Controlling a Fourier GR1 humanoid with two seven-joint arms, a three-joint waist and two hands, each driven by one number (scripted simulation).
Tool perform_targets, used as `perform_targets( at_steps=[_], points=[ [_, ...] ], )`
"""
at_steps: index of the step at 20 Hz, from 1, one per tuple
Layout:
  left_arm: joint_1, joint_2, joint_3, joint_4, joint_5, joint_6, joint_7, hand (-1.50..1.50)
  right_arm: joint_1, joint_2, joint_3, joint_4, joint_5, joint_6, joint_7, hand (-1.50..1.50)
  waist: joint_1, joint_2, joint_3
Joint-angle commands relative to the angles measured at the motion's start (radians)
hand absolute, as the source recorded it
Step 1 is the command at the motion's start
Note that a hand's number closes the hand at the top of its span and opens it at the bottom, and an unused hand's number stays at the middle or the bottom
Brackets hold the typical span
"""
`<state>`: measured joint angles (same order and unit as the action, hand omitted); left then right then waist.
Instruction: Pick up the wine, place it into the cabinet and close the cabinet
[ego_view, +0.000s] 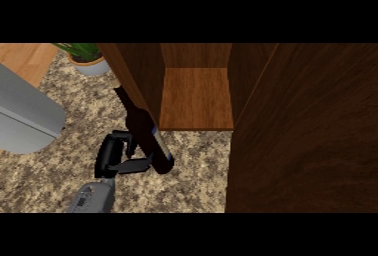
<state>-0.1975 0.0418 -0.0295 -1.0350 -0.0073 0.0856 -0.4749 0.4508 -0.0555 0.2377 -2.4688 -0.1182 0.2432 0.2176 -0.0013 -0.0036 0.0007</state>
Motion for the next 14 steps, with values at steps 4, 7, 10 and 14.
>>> perform_targets(
  at_steps=[4,7,10,14],
  points=[
    [-0.071,-0.041,-0.084,-0.085,-0.053,0.106,0.165,1.5,0.014,-0.012,-0.041,-0.111,-0.103,0.001,0.074,-1.5,-0.007,0.002,0.0],
    [-0.181,-0.032,-0.082,-0.081,-0.099,0.142,0.273,1.5,-0.007,0.006,-0.019,-0.105,-0.087,-0.01,0.069,-1.5,-0.012,0.001,0.0],
    [-0.201,-0.041,-0.155,-0.044,-0.146,0.228,0.284,1.5,0.031,-0.005,-0.011,-0.107,-0.071,0.008,0.054,-1.5,-0.02,0.002,0.0],
    [-0.194,-0.041,-0.277,-0.059,-0.081,0.341,0.311,1.5,0.113,-0.008,-0.053,-0.087,-0.117,0.06,-0.046,-1.5,-0.035,0.0,0.0]
  ],
)
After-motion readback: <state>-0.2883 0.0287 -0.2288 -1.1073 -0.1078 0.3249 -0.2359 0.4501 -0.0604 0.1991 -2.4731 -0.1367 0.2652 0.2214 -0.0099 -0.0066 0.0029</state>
